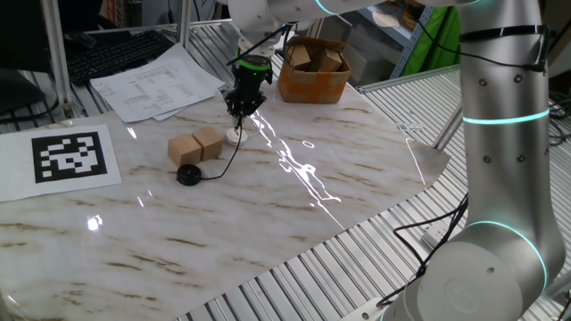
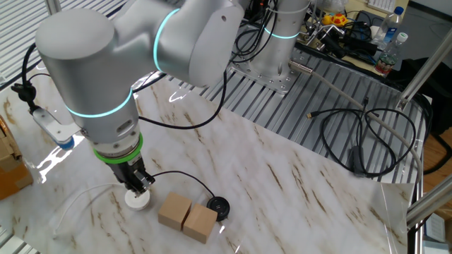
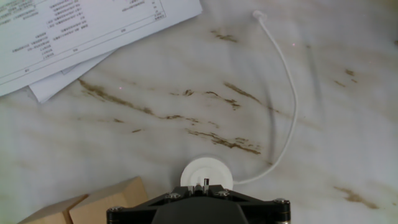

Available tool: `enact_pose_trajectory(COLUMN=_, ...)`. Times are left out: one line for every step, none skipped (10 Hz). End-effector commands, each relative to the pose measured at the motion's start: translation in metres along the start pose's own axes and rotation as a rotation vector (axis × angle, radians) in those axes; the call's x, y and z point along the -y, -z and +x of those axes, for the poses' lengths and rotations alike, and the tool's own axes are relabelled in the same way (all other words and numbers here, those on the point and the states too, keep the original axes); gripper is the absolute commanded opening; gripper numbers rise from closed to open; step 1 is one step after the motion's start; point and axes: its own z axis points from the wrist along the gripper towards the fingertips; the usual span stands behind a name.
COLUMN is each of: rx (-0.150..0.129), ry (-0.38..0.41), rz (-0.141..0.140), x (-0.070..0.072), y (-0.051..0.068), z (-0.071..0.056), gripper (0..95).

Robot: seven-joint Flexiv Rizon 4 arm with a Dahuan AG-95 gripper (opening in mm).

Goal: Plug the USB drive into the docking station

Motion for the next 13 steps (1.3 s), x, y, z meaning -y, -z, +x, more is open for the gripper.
enact_pose_trajectory(rx=0.001, ry=-0.001, rz=0.009, x=0.0003, y=0.0, z=-0.0003, gripper=0.0)
enact_pose_trajectory(rx=0.002, ry=0.001, rz=0.01, x=0.0004, y=-0.001, z=-0.0004, gripper=0.0)
enact_pose_trajectory(rx=0.003, ry=0.0, rz=0.01, x=0.0003, y=-0.0019, z=-0.0005, gripper=0.0)
enact_pose_trajectory(rx=0.004, ry=0.0, rz=0.01, x=0.0006, y=-0.0032, z=-0.0005, gripper=0.0)
enact_pose_trajectory(rx=0.005, ry=0.0, rz=0.01, x=0.0009, y=-0.0039, z=-0.0006, gripper=0.0)
enact_pose_trajectory(rx=0.008, ry=0.004, rz=0.016, x=0.0017, y=-0.0051, z=-0.0006, gripper=0.0)
enact_pose_trajectory(rx=0.01, ry=0.008, rz=0.018, x=0.0021, y=-0.0058, z=-0.0006, gripper=0.0)
enact_pose_trajectory(rx=0.012, ry=0.016, rz=0.019, x=0.0031, y=-0.0068, z=-0.0006, gripper=0.0)
enact_pose_trajectory(rx=0.013, ry=0.018, rz=0.022, x=0.0031, y=-0.0077, z=-0.0008, gripper=0.0)
enact_pose_trajectory(rx=0.013, ry=0.022, rz=0.024, x=0.0033, y=-0.008, z=-0.001, gripper=0.0)
enact_pose_trajectory(rx=0.013, ry=0.024, rz=0.025, x=0.004, y=-0.0081, z=-0.0011, gripper=0.0)
enact_pose_trajectory(rx=0.014, ry=0.029, rz=0.024, x=0.0064, y=-0.0086, z=-0.001, gripper=0.0)
enact_pose_trajectory(rx=0.014, ry=0.032, rz=0.022, x=0.0082, y=-0.0094, z=-0.0009, gripper=0.0)
